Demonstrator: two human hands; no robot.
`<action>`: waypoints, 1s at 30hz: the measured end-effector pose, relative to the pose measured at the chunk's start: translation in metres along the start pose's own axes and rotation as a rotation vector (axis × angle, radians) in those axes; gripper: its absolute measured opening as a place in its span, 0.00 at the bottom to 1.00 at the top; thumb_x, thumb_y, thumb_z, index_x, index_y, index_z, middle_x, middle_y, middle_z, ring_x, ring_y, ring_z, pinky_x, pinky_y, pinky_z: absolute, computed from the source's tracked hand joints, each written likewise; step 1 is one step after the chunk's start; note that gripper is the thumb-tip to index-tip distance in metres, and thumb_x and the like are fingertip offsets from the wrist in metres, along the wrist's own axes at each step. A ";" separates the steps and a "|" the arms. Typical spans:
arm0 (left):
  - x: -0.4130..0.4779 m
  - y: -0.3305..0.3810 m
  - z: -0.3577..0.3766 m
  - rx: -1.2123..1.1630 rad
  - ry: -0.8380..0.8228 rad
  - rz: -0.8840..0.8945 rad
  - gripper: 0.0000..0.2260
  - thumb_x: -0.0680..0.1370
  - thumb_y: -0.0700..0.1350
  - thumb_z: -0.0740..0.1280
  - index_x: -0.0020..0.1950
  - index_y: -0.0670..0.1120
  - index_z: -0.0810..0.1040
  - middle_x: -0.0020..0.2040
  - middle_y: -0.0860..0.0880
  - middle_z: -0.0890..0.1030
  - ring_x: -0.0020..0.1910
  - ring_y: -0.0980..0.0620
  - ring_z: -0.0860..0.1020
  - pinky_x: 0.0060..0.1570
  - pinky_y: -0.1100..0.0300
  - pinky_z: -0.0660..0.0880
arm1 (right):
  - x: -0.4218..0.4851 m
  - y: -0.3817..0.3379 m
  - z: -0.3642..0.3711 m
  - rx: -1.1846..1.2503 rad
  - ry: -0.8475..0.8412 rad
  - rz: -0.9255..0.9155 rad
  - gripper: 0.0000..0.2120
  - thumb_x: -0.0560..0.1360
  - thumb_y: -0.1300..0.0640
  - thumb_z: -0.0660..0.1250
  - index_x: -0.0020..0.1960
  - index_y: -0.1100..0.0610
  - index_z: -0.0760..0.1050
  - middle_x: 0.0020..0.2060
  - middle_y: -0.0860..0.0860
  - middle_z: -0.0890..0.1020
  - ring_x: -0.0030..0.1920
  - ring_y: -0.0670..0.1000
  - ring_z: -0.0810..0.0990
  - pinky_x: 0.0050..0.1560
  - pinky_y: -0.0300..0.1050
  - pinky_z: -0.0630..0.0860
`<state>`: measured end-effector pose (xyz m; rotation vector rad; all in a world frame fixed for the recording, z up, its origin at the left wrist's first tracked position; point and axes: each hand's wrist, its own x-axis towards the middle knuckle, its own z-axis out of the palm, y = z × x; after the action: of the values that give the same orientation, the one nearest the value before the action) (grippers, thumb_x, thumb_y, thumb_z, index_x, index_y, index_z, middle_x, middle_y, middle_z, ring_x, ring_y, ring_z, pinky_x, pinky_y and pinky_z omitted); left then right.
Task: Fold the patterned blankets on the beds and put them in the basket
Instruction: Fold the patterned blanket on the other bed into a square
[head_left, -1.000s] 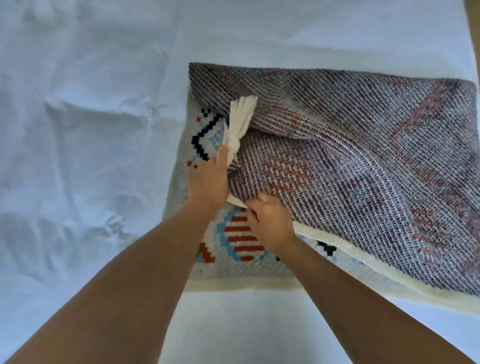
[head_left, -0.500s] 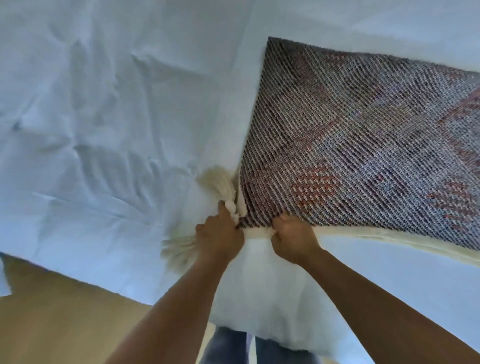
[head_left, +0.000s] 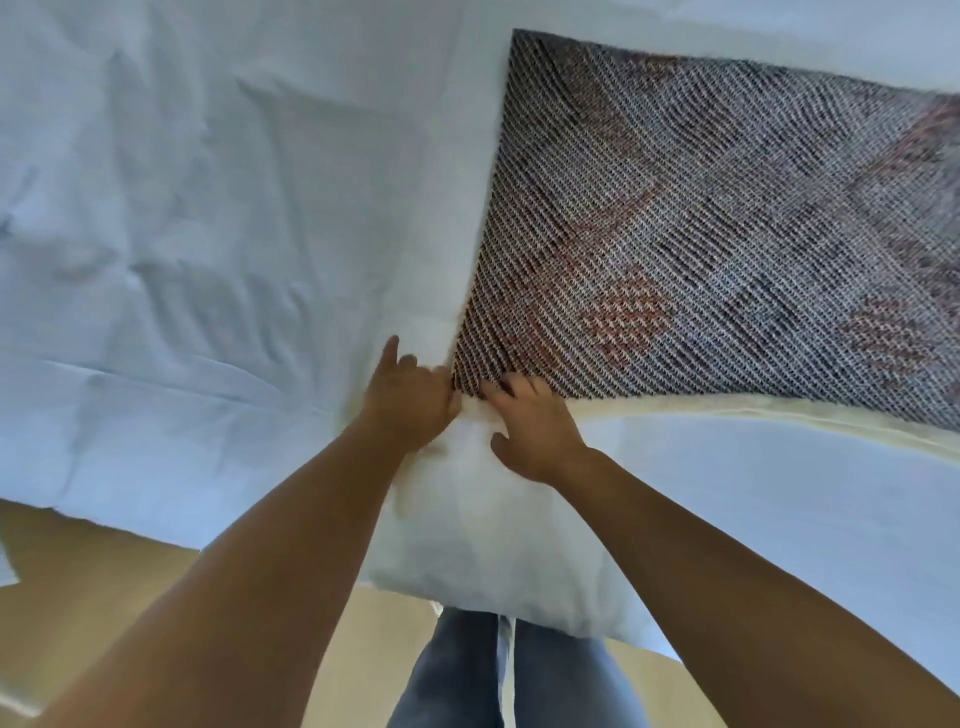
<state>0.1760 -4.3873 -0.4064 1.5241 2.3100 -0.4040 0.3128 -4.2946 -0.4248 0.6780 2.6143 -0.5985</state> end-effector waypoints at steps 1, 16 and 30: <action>-0.007 -0.006 0.005 0.017 -0.015 0.025 0.21 0.80 0.55 0.49 0.58 0.44 0.74 0.53 0.45 0.81 0.59 0.44 0.73 0.71 0.46 0.48 | -0.001 -0.001 0.001 -0.022 0.011 0.003 0.30 0.73 0.55 0.62 0.73 0.52 0.56 0.71 0.54 0.62 0.69 0.57 0.60 0.66 0.51 0.61; -0.063 -0.031 0.042 -0.100 -0.172 -0.212 0.18 0.79 0.56 0.49 0.50 0.46 0.73 0.51 0.46 0.78 0.48 0.46 0.76 0.49 0.52 0.67 | 0.005 -0.040 0.019 -0.085 0.133 -0.054 0.14 0.75 0.67 0.58 0.59 0.61 0.72 0.56 0.56 0.73 0.59 0.56 0.69 0.46 0.47 0.71; -0.032 0.001 0.033 -0.061 -0.015 -0.502 0.07 0.78 0.43 0.55 0.50 0.41 0.69 0.48 0.43 0.79 0.46 0.42 0.79 0.52 0.52 0.70 | -0.078 0.131 -0.007 -0.136 0.230 0.410 0.26 0.70 0.62 0.61 0.68 0.57 0.64 0.66 0.57 0.68 0.65 0.58 0.64 0.63 0.52 0.62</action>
<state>0.1926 -4.4276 -0.4221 0.8938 2.6505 -0.4584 0.4438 -4.2163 -0.4241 1.2568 2.5722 -0.2275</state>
